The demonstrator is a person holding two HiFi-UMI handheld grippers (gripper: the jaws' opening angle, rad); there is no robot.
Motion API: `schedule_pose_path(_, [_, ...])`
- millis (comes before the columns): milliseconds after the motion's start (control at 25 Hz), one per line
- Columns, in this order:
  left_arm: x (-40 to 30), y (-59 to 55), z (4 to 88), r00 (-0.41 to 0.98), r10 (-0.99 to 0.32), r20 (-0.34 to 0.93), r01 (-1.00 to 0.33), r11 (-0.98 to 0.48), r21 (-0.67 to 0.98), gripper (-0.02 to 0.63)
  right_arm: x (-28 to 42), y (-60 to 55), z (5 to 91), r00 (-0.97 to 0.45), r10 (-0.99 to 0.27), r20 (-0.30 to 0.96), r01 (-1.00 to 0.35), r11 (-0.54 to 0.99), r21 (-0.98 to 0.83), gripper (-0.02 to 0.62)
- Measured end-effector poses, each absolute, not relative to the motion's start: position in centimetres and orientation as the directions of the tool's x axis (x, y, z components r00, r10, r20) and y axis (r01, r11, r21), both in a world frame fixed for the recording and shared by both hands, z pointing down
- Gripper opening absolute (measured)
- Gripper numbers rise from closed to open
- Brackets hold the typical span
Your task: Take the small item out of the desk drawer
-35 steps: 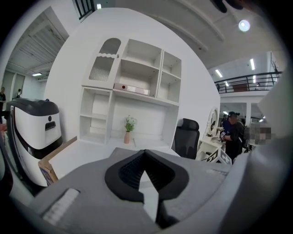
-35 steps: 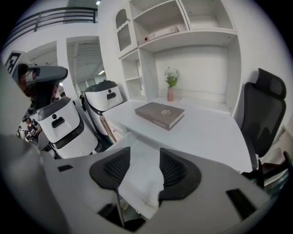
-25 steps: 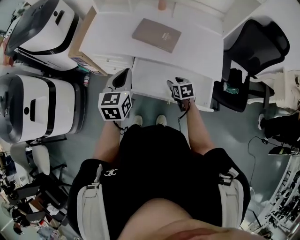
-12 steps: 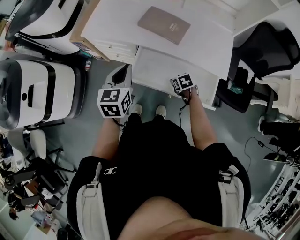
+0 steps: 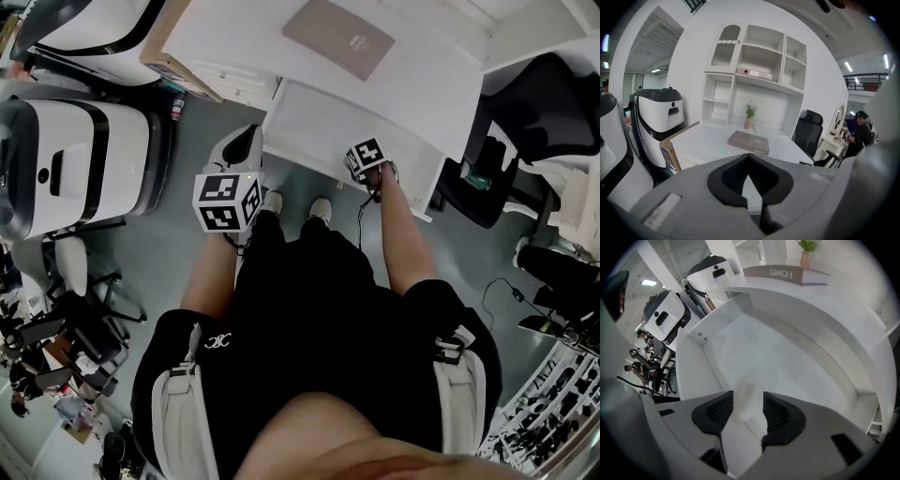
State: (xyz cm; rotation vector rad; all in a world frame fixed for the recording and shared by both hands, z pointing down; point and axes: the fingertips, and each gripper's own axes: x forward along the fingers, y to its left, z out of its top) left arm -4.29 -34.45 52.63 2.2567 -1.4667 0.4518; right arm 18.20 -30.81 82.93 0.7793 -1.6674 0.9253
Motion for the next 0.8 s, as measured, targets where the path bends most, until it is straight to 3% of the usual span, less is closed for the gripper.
schedule_pose_path(600, [-4.2,-34.3,54.5,0.354,-0.775,0.524,-0.933,-0.333,0.137,0.014,17.9,-30.0,87.1,-0.3,0.116,0.947,-0.815,0.485,-0.318,0.192])
schedule_pose_path(800, [-4.5,-34.2,54.3,0.347,-0.779,0.523,-0.935,-0.328,0.131,0.014,17.2,-29.7,87.1,-0.295,0.132,0.946,-0.792,0.52,-0.32,0.147])
